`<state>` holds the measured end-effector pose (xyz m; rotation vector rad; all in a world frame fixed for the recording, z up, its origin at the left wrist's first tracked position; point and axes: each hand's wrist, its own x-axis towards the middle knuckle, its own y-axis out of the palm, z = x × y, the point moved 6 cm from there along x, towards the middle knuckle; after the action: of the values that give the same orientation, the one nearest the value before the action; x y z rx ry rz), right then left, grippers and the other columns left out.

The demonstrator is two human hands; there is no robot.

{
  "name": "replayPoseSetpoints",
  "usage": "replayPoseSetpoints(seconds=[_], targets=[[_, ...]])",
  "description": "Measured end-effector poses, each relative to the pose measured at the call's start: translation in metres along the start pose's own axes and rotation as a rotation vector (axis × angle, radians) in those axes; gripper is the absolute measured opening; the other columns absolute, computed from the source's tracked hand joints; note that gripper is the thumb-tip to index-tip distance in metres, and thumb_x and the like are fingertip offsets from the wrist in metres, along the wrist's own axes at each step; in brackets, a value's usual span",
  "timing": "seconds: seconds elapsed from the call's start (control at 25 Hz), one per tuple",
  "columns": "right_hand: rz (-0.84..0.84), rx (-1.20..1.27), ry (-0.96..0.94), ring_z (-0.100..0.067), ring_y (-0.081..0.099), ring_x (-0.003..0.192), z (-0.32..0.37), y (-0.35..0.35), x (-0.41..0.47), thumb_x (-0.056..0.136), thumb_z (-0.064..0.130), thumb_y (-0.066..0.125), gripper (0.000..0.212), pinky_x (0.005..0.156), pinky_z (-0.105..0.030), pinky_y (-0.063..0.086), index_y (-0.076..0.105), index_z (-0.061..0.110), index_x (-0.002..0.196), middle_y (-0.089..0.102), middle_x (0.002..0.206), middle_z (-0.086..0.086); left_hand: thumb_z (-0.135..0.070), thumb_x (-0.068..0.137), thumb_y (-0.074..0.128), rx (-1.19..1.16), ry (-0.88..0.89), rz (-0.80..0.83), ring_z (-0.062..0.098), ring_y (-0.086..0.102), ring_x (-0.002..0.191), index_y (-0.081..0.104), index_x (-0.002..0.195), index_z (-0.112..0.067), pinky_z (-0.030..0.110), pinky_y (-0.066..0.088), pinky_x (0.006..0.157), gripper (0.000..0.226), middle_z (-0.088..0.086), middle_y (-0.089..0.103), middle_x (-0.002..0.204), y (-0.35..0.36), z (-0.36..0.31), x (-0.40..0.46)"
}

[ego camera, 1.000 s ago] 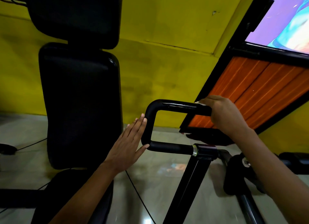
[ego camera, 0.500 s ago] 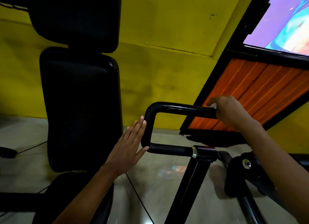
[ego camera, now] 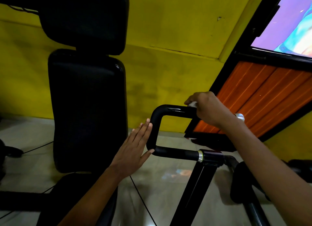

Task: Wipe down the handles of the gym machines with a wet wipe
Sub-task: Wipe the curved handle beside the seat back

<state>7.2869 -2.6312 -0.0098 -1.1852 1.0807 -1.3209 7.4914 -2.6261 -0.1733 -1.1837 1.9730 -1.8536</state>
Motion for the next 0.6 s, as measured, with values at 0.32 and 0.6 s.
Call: replayPoseSetpoints(seconds=[0.32, 0.6], targets=[[-0.146, -0.017, -0.134, -0.032, 0.060, 0.104, 0.052, 0.012, 0.005, 0.078, -0.014, 0.049, 0.047, 0.087, -0.042, 0.051, 0.062, 0.006, 0.119, 0.062, 0.119, -0.013, -0.048, 0.096, 0.038, -0.019, -0.002, -0.010, 0.018, 0.003, 0.147, -0.005, 0.151, -0.011, 0.041, 0.027, 0.116, 0.080, 0.004, -0.008, 0.160, -0.001, -0.002, 0.000], [-0.342, -0.286, -0.531, -0.031, 0.051, 0.123, 0.066, 0.043, -0.046, 0.085, 0.001, 0.035, 0.044, 0.094, -0.040, 0.051, 0.056, -0.005, 0.124, 0.051, 0.135, -0.019, -0.049, 0.095, 0.035, -0.015, 0.011, -0.012, 0.018, 0.004, 0.147, -0.006, 0.151, -0.012, 0.040, 0.024, 0.116, 0.079, 0.002, -0.008, 0.160, -0.001, -0.001, 0.000]])
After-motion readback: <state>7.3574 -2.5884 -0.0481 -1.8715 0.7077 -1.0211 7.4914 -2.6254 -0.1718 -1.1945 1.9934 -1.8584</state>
